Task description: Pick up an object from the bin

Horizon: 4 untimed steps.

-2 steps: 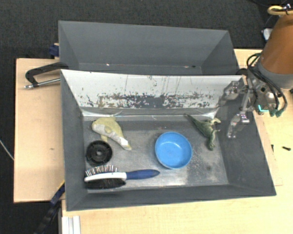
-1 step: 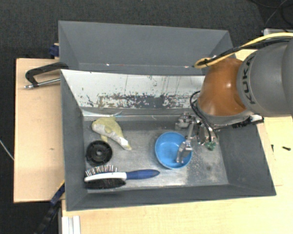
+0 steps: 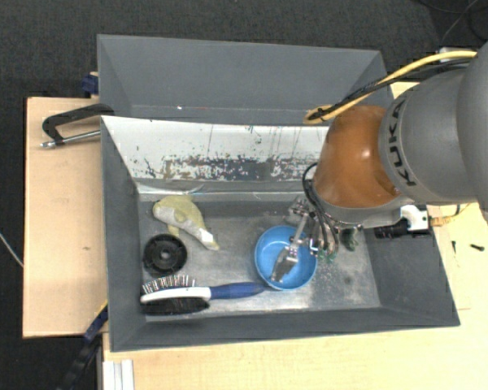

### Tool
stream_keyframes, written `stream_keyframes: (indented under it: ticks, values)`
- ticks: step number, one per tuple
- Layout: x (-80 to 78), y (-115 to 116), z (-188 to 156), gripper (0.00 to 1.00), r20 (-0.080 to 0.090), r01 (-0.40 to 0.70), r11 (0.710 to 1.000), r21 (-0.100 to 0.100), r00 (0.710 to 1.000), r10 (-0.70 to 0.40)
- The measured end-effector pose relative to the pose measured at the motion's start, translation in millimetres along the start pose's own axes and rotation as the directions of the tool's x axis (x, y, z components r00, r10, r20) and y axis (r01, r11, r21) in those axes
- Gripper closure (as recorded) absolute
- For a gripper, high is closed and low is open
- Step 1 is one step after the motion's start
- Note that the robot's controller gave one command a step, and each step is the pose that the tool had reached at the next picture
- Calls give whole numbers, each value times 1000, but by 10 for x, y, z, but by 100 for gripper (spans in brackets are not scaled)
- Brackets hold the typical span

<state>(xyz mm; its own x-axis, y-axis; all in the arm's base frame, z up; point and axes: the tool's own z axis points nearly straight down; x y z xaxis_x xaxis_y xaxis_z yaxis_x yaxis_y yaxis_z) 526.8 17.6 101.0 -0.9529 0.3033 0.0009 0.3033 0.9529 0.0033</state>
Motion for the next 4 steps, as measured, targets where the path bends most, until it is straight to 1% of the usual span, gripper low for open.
stream_keyframes:
  ticks: [1,2,3,4]
  values:
    - [25,-153,-35,0,0,-220,975,2,975,220]
    - [-4,-170,282,0,3,-377,926,1,926,377]
    - [-11,-167,270,0,3,-376,927,1,927,376]
    - [-45,-181,244,100,13,-377,926,-2,926,377]
